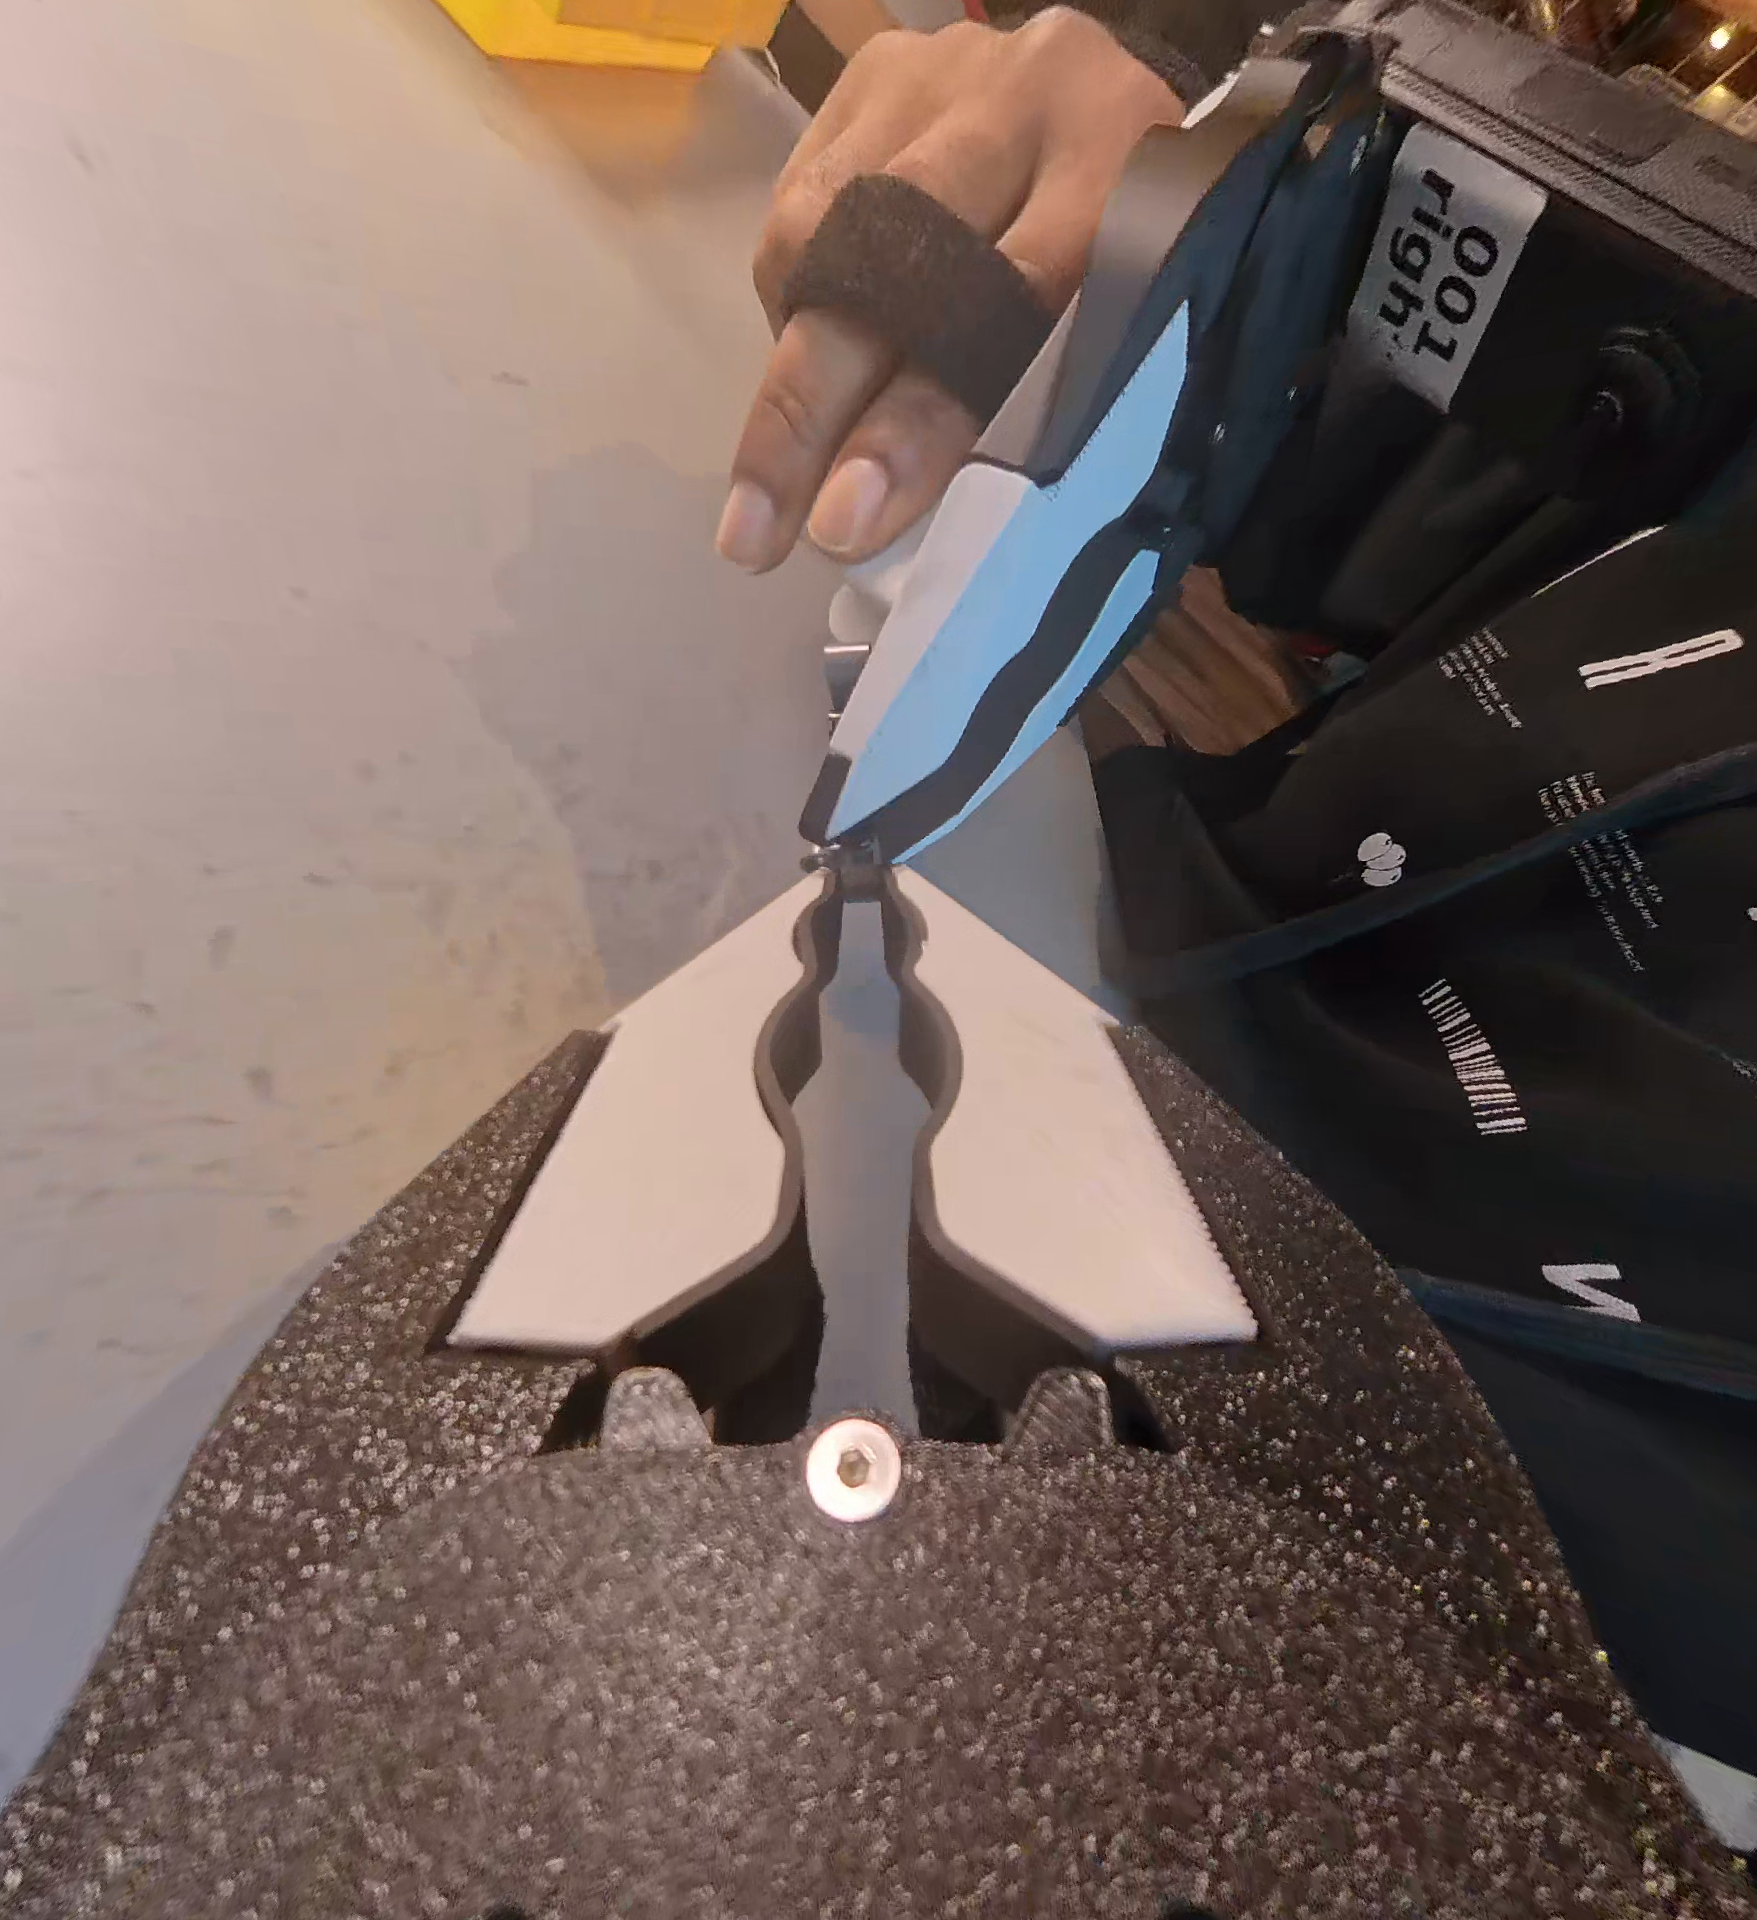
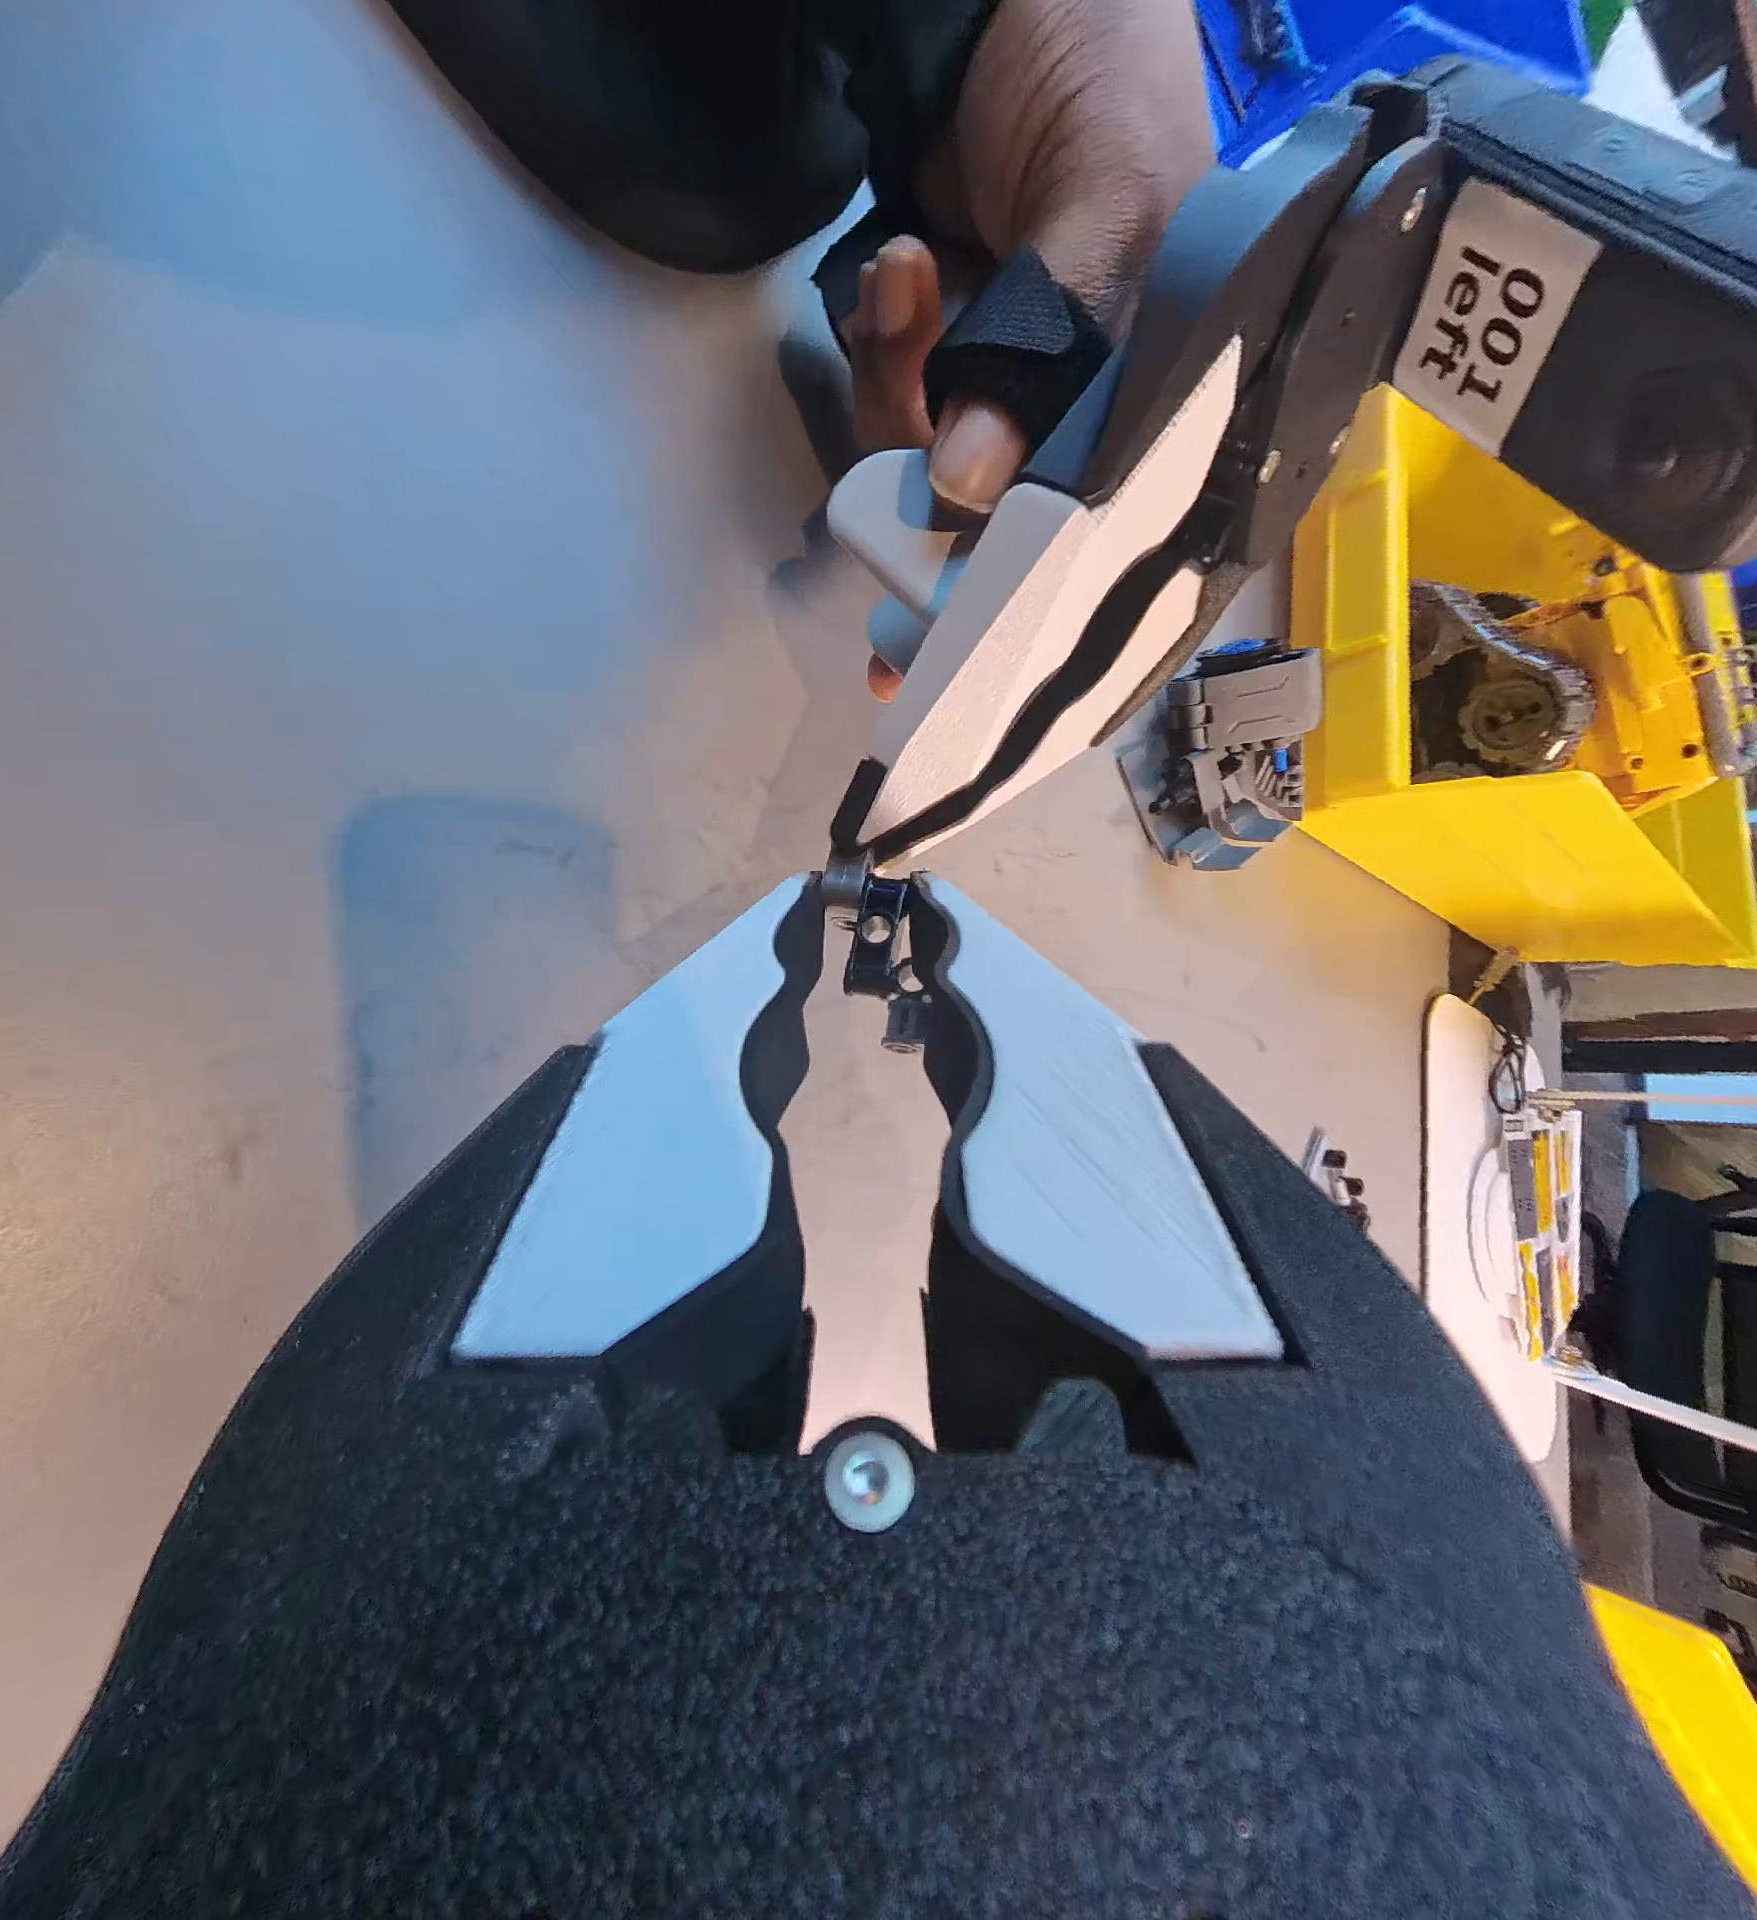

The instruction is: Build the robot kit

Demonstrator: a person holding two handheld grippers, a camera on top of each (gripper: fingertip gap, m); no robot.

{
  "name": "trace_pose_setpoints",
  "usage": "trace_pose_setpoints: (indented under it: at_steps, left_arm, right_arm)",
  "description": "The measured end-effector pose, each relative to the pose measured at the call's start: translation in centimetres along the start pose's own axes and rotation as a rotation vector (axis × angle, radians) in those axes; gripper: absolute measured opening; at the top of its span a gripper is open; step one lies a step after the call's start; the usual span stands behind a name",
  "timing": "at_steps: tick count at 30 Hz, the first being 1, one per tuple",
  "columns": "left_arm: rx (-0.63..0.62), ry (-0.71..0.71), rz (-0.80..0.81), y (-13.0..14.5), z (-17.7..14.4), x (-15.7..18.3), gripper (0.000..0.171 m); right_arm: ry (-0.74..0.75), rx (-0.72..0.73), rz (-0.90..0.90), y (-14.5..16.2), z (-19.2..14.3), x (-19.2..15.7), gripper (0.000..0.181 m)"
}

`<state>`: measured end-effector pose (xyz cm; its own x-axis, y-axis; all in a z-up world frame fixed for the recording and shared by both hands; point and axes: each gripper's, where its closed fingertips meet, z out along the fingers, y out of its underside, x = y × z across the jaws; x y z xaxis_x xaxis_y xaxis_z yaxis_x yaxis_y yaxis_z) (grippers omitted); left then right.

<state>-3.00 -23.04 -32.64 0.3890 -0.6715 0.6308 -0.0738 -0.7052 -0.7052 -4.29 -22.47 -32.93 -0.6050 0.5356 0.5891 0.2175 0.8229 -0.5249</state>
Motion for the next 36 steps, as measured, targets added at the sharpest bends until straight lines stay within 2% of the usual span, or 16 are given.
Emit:
trace_pose_setpoints:
  at_steps: [5,8,12,15,20,23,25,27,28,32,36]
  left_arm:
    - [0.040,-0.026,0.036,-0.8,0.0,0.0,0.010]
    - [0.080,-0.062,0.072,-1.5,-0.5,-0.3,0.006]
    - [0.147,-0.179,0.181,-3.0,-1.5,-1.1,0.006]
    - [0.170,-0.341,0.313,-3.8,-2.3,-2.4,0.006]
    - [0.207,-0.546,0.537,-5.2,-3.1,-3.0,0.006]
    - [0.220,-0.576,0.632,-5.6,-2.6,-2.3,0.006]
    - [0.216,-0.593,0.684,-5.6,-2.3,-2.0,0.006]
    - [0.208,-0.588,0.729,-5.6,-1.8,-1.6,0.006]
    - [0.206,-0.586,0.746,-5.5,-1.7,-1.5,0.006]
    - [0.196,-0.563,0.762,-5.3,-1.2,-1.2,0.006]
    - [0.114,-0.584,0.763,-4.3,-0.6,-2.1,0.006]
  right_arm:
    - [0.046,0.015,-0.046,-0.1,-0.4,0.5,0.015]
    - [0.119,0.007,-0.109,0.1,-0.4,1.5,0.016]
    - [0.228,0.038,-0.061,0.4,-0.5,3.5,0.020]
    - [0.254,0.076,0.056,1.0,-0.7,4.6,0.038]
    - [0.248,0.284,0.401,1.8,-2.5,6.5,0.051]
    - [0.160,0.373,0.559,2.2,-3.2,6.5,0.045]
    - [0.081,0.447,0.614,1.6,-3.5,5.8,0.034]
    - [0.062,0.484,0.620,1.2,-3.8,5.6,0.013]
    - [0.048,0.488,0.614,1.2,-4.0,5.5,0.010]
    - [0.001,0.486,0.597,1.2,-4.2,4.9,0.008]
    - [-0.027,0.423,0.575,1.8,-3.5,4.1,0.008]
